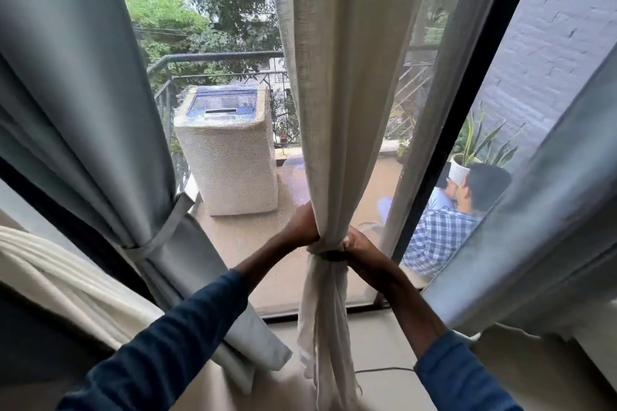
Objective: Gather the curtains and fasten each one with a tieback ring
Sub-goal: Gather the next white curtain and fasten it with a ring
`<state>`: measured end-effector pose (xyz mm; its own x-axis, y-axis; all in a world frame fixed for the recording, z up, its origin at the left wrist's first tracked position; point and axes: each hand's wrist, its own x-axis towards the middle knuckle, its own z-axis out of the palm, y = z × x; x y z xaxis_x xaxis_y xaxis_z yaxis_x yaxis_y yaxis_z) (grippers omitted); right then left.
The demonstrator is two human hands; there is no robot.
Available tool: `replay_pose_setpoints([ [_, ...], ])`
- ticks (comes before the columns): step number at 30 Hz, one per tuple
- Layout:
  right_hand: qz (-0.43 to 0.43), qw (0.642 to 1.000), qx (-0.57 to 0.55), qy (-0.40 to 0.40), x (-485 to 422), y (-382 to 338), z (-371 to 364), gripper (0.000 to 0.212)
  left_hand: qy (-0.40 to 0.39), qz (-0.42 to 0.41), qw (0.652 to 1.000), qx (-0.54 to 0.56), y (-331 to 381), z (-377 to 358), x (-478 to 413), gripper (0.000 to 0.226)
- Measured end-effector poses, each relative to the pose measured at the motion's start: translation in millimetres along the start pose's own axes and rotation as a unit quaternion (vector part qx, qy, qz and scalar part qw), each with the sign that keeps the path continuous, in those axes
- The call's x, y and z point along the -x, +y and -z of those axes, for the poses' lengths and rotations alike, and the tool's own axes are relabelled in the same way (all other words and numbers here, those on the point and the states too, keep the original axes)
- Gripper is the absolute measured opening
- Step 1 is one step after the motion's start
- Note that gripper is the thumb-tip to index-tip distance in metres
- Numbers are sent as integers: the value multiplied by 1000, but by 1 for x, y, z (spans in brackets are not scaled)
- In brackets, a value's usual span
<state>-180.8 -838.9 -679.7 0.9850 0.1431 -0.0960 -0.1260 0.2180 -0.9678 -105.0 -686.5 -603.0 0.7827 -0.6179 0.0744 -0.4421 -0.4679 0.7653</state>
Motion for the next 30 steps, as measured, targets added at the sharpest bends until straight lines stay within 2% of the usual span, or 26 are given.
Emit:
replay_pose_setpoints([
  [2,-4,1000,-20,7,-3,3,-1,53,11,4,1000,9,-2,-1,1,51],
  [4,-13,999,-33,23,-3,6,1,45,8,-3,1000,21,-3,0,0,39],
  [6,-23,998,-44,36,-2,8,6,45,-22,-17,997,76,-6,2,-1,28],
  [9,-31,997,-65,31,0,8,15,47,-85,-35,988,126,-10,7,6,39],
  [11,-39,996,-73,27,1,8,19,49,-112,-40,985,127,-11,3,12,28],
  [12,-45,996,-76,31,2,8,21,51,-104,-37,985,130,-9,0,13,25],
  [15,-43,988,-141,36,3,2,27,47,-15,-47,991,121,-9,-8,13,31],
  [17,-22,973,-216,78,4,-6,31,38,4,-57,989,134,-12,-10,11,33],
  [21,28,930,-268,251,2,-26,35,15,-18,-36,987,155,-13,-10,4,31],
  [23,49,916,-279,283,3,-35,38,19,-11,-34,986,165,-12,-11,1,34],
  [26,68,910,-263,314,10,-44,42,42,-11,-24,975,220,-15,-11,-2,35],
  [30,72,920,-214,321,26,-45,42,64,-22,57,940,335,-21,-10,-12,39],
])
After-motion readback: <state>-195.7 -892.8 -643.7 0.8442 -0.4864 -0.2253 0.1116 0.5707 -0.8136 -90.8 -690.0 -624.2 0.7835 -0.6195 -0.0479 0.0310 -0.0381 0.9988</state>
